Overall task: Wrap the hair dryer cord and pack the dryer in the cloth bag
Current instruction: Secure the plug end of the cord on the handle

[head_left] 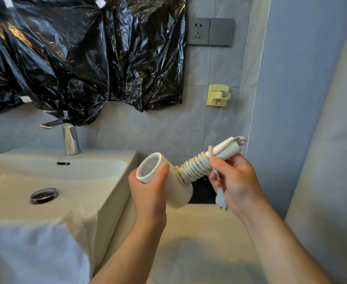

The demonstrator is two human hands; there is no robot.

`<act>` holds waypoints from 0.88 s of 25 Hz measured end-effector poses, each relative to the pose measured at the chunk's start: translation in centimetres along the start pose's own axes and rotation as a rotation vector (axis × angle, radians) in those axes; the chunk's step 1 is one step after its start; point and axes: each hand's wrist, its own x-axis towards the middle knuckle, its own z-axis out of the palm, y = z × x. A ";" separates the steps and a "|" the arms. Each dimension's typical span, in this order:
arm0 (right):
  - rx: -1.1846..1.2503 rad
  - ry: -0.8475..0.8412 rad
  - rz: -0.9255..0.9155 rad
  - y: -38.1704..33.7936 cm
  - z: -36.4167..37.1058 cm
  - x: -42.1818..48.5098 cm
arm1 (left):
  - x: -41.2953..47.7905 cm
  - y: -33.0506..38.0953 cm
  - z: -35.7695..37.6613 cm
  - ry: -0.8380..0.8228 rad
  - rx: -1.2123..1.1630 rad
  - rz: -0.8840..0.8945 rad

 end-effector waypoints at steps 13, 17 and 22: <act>-0.391 -0.188 -0.068 2.2 -2.8 -2.8 | -1.4 -0.2 -4.0 -0.949 1.064 -0.229; -0.405 -0.293 -0.073 2.9 -2.7 -2.9 | 0.4 0.6 -0.9 -0.787 0.415 -0.195; -0.464 -0.356 -0.101 3.4 -3.3 -2.6 | 0.6 1.0 0.4 -0.880 0.333 -0.008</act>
